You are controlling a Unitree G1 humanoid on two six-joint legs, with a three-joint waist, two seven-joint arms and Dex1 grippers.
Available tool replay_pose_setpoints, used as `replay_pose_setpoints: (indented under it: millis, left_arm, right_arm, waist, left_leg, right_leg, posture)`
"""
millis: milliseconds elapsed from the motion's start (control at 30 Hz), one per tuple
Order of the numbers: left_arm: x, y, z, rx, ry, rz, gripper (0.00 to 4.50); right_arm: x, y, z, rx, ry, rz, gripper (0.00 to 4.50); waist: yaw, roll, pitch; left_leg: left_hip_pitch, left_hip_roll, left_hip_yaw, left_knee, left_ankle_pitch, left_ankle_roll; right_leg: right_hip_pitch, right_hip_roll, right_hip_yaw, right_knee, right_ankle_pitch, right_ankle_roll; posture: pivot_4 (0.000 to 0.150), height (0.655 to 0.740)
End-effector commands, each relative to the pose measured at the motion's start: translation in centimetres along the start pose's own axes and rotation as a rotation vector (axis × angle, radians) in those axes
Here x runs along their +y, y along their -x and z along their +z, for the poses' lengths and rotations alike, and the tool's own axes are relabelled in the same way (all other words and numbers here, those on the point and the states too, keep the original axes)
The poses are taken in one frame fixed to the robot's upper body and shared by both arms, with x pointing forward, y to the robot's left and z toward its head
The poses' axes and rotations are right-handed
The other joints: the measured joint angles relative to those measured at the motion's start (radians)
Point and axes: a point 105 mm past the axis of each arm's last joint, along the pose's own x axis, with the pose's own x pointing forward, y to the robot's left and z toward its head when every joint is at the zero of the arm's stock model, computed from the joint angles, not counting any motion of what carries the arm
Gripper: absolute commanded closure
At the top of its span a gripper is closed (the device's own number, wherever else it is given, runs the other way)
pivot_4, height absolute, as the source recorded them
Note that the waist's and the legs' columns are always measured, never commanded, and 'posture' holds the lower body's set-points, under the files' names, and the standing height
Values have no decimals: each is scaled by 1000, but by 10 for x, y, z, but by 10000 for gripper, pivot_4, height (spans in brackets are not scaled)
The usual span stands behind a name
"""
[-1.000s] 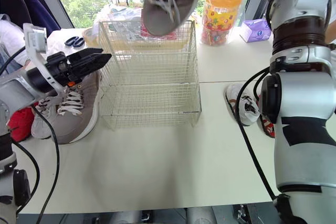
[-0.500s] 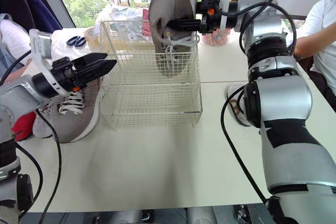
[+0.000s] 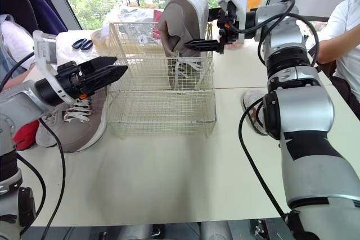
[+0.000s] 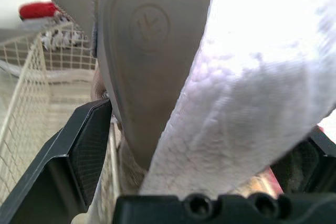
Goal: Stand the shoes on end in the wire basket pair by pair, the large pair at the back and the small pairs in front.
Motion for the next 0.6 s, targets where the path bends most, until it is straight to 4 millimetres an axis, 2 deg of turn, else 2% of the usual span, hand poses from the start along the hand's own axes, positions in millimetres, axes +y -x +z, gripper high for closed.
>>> replay_pose_setpoints:
  millis: [33,200,300,433,533,600]
  left_arm:
    - [-5,0,8,-6,-61,0,0]
    - [7,5,19,-23,-125,100,0]
    - [28,9,28,-15,-191,256,0]
    - [66,20,39,71,-271,548,0]
    - [105,45,41,321,-427,901,0]
    - [119,54,45,386,-415,1002,0]
  right_arm:
    - [-12,24,34,-26,145,-57,557]
    - [-14,53,46,-17,196,-90,557]
    - [-8,66,46,25,223,-77,557]
    - [22,72,48,59,226,30,557]
    - [58,61,53,81,272,148,557]
    - [74,52,57,73,293,189,557]
  waist:
    - [0,0,0]
    - [0,0,0]
    - [1,0,0]
    - [2,0,0]
    - [3,0,0]
    - [0,1,1]
  left_leg:
    - [0,0,0,0,0,0]
    - [0,0,0,0,0,1]
    - [0,0,0,0,-1,1]
    - [1,0,-1,1,-1,1]
    - [1,0,-2,1,-1,1]
    - [2,0,-2,1,-1,1]
  right_leg:
    - [0,0,0,0,0,0]
    - [0,0,0,0,0,0]
    - [0,0,0,0,0,0]
    - [2,0,-1,1,0,0]
    - [1,0,-2,1,0,0]
    - [1,1,-2,2,0,0]
  posture:
    - [1500,7400]
    - [1500,7400]
    - [1500,7400]
    - [1500,7400]
    - [1500,7400]
    - [1500,7400]
